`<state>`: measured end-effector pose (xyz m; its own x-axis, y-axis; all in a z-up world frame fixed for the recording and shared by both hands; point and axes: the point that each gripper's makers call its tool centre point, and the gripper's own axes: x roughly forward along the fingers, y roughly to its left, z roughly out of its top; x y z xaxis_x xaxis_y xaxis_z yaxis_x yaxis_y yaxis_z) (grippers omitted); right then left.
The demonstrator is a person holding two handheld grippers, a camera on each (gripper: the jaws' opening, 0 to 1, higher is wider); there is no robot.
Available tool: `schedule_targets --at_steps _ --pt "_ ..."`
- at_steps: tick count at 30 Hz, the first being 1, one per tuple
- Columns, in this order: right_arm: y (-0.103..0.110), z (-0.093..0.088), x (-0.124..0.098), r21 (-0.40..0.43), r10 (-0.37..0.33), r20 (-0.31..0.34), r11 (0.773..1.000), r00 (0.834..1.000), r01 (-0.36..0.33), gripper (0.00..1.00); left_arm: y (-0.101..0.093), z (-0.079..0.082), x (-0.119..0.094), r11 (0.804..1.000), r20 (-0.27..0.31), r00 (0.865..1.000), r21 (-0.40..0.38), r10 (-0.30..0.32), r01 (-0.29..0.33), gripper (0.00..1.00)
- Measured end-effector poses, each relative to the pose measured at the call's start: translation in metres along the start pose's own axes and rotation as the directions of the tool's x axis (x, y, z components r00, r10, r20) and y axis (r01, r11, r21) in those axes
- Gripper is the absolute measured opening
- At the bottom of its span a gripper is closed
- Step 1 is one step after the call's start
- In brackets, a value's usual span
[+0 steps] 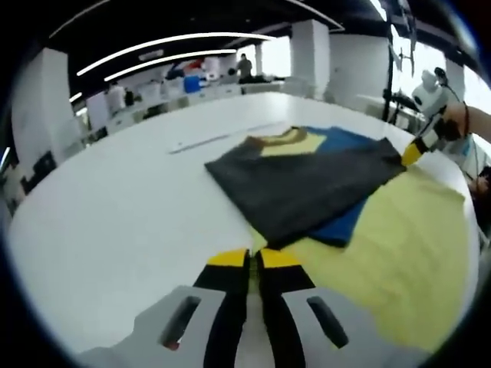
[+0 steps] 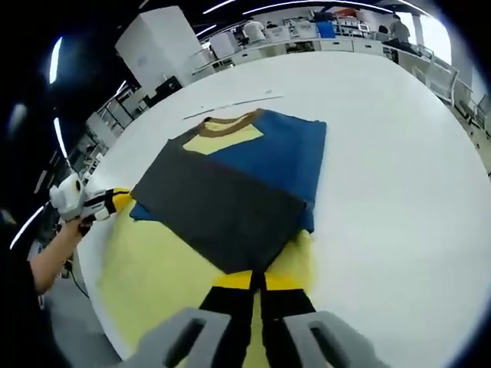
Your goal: Fold the garment on the visible template until the final outline fits inside the template.
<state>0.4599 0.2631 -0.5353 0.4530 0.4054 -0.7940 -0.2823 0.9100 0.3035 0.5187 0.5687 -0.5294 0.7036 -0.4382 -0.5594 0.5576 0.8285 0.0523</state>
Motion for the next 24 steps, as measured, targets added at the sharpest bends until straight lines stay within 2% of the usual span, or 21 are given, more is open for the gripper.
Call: schedule_targets --at_steps 3,5,10,15,19,21,24 --pt "0.002 0.006 -0.005 -0.004 0.008 0.033 1.0 0.999 -0.008 0.12 0.003 0.004 -0.006 1.0 0.013 1.0 -0.013 0.006 -0.006 0.15" --pt "0.005 0.014 -0.008 -0.048 0.021 0.078 0.999 0.997 -0.018 0.18 0.004 0.007 -0.01 1.0 0.023 1.0 -0.013 0.009 -0.009 0.2" --pt "0.01 0.024 -0.022 -0.105 0.018 0.131 0.994 0.991 -0.004 0.38 0.004 0.015 -0.022 1.0 0.043 0.999 0.013 0.006 -0.006 0.31" --pt "0.014 0.03 -0.035 -0.128 0.021 0.169 0.992 0.985 0.001 0.56 0.004 0.021 -0.036 0.999 0.057 0.998 0.029 0.014 -0.016 0.51" --pt "0.018 0.028 -0.045 -0.156 0.02 0.177 0.988 0.984 0.008 0.64 0.004 0.021 -0.046 0.999 0.057 0.998 0.033 0.022 -0.024 0.62" --pt "0.021 0.025 -0.051 -0.177 0.016 0.184 0.984 0.983 0.018 0.67 0.003 0.018 -0.051 0.999 0.039 0.999 0.044 0.019 -0.02 0.65" --pt "0.023 0.017 -0.058 -0.197 0.016 0.17 0.98 0.985 0.018 0.71 0.003 0.015 -0.062 1.0 0.04 0.999 0.016 0.018 -0.018 0.72"
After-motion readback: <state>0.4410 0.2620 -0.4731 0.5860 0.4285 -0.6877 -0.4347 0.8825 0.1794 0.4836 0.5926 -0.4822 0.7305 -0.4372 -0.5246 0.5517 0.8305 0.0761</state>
